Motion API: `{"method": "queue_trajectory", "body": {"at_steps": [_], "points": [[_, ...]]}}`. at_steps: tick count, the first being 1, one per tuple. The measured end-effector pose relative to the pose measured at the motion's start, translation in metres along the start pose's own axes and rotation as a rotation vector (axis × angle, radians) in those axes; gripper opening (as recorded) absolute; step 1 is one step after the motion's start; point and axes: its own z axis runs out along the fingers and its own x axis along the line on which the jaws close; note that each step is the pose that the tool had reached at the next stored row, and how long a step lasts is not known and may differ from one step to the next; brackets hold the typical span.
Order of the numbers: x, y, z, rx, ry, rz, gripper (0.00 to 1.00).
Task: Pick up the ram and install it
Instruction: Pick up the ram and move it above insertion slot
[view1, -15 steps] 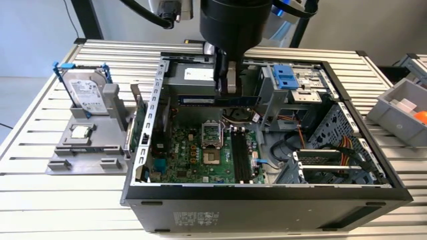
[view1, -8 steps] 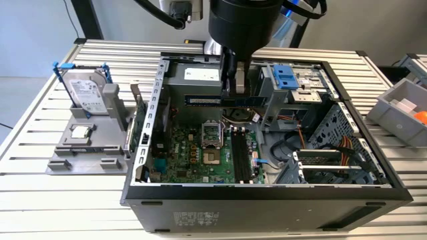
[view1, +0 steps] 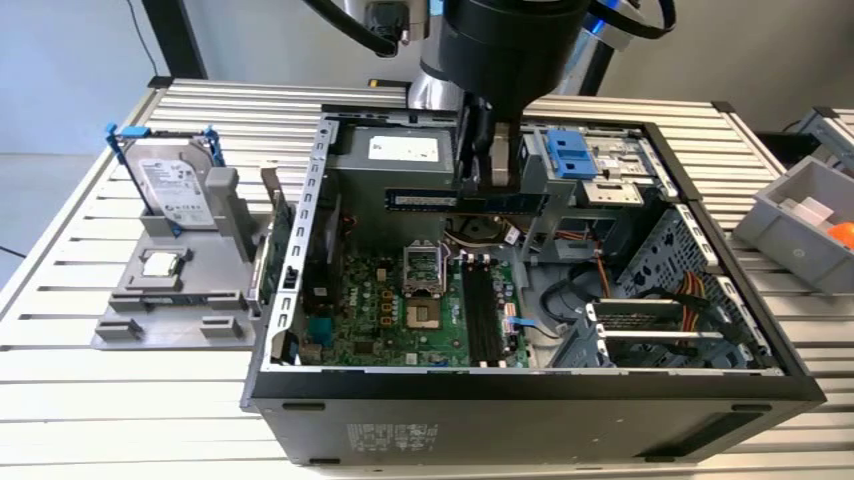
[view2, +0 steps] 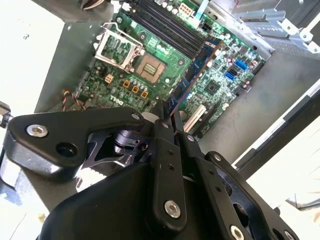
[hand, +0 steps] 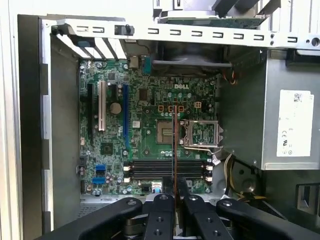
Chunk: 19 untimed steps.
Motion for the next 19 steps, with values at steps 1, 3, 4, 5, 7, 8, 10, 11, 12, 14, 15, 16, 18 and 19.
{"method": "queue_trajectory", "body": {"at_steps": [1,3,4,5,7,8,10,11,12,14,15,16,18,19], "points": [[-0.0001,-0.0018,0.0,0.0001,0.0,0.001,0.0],[-0.0004,-0.0056,0.0001,0.0002,0.0,0.003,0.0],[-0.0005,-0.0076,0.0001,0.0003,0.0,0.003,0.0],[-0.0005,-0.0097,0.0001,0.0003,0.0,0.004,0.0],[-0.0006,-0.0128,0.0001,0.0003,-0.0001,0.004,0.0],[-0.0006,-0.0145,0.0001,0.0003,-0.0001,0.004,0.0],[-0.0007,-0.0171,0.0001,0.0003,0.0,0.004,0.0],[-0.0007,-0.0184,0.0001,0.0003,0.0,0.004,0.0],[-0.0008,-0.0194,0.0001,0.0002,0.0001,0.004,0.0],[-0.0007,-0.0204,0.0002,0.0003,0.0,0.004,0.0],[-0.0008,-0.0204,0.0001,0.0003,0.0,0.004,0.0],[-0.0008,-0.0204,0.0002,0.0003,0.0,0.004,0.0],[-0.0008,-0.0206,0.0001,0.0003,0.0,0.004,0.0],[-0.0008,-0.0206,0.0001,0.0003,0.0,0.004,0.0]]}}
